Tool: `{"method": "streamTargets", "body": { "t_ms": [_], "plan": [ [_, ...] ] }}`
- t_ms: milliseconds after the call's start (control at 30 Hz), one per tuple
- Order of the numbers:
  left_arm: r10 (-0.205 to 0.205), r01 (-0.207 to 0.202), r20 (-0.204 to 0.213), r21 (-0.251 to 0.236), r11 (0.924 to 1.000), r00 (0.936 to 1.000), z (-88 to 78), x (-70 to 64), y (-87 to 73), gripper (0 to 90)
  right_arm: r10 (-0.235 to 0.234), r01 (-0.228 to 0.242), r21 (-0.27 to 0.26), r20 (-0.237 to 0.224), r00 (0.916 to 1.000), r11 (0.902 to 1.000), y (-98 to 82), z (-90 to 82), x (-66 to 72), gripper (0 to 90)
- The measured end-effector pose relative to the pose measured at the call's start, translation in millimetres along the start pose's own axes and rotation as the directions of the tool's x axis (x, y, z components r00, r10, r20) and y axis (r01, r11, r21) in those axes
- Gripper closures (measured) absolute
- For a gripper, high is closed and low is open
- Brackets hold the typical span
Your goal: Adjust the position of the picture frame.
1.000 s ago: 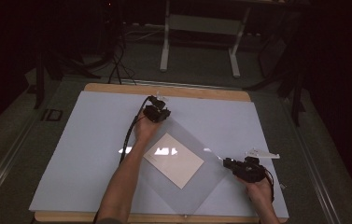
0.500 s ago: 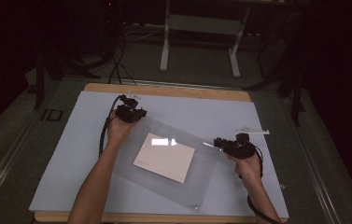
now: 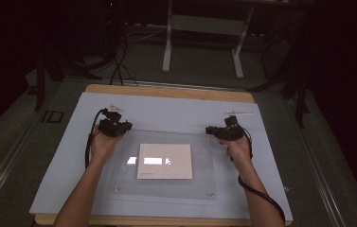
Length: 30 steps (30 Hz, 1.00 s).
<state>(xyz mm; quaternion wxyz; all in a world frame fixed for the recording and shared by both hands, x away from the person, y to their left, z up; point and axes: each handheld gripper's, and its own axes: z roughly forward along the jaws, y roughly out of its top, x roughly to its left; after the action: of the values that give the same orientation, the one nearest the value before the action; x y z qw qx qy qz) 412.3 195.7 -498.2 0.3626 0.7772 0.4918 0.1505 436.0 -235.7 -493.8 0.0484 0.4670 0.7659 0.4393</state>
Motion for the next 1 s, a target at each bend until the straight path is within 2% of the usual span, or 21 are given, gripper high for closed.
{"method": "streamTargets", "body": {
  "t_ms": [200,300,333,367,400,500,733,833,933,1000],
  "plan": [
    [-0.024,0.024,-0.017,0.001,0.9997,0.9996,7.2,2.6,-2.7,84.0,0.003,-0.003,0.017,0.008,1.0,0.9999,7.8,10.8,-4.1,77.4],
    [-0.025,0.025,-0.024,0.016,0.9995,0.9994,16.5,3.0,-4.9,83.9,0.001,-0.001,0.027,0.004,1.0,0.9996,5.0,15.0,-7.2,77.4],
    [-0.024,0.024,-0.02,0.007,0.9997,0.9995,20.0,3.4,-7.6,84.1,0.004,-0.004,0.029,0.004,1.0,0.9996,2.5,17.1,-8.9,77.5],
    [-0.043,0.043,-0.008,-0.007,0.999,0.999,20.3,5.1,-9.2,83.7,0.007,-0.007,0.035,0.007,1.0,0.9994,-0.9,20.3,-11.3,77.3],
    [-0.037,0.037,-0.016,-0.003,0.9993,0.9992,19.7,4.0,-9.4,83.4,0.032,-0.032,0.01,-0.021,0.9993,0.9994,-3.2,20.3,-14.7,76.7],
    [-0.031,0.031,-0.039,0.011,0.9995,0.9988,18.5,0.8,-8.5,83.8,0.026,-0.026,-0.002,-0.016,0.9995,0.9997,-4.2,20.4,-13.3,77.0],
    [-0.032,0.032,-0.028,0.001,0.9995,0.9991,16.6,0.8,-12.2,83.7,0.042,-0.043,-0.024,-0.046,0.9981,0.9988,-5.3,22.5,-16.5,76.3],
    [-0.043,0.043,-0.023,0.002,0.9991,0.9988,16.7,1.8,-12.5,83.0,0.002,-0.003,-0.026,-0.028,0.9996,0.9997,-6.3,22.0,-14.5,77.4],
    [-0.021,0.02,-0.039,-0.023,0.9996,0.999,16.9,-0.6,-15.4,83.1,-0.056,0.057,-0.035,0.029,0.998,0.9978,-8.1,22.0,-7.7,79.3],
    [-0.032,0.031,-0.028,-0.046,0.9985,0.9991,16.9,0.7,-18.5,83.0,-0.091,0.093,-0.034,0.06,0.9941,0.9951,-9.0,21.9,-4.4,80.4]
  ]
}}
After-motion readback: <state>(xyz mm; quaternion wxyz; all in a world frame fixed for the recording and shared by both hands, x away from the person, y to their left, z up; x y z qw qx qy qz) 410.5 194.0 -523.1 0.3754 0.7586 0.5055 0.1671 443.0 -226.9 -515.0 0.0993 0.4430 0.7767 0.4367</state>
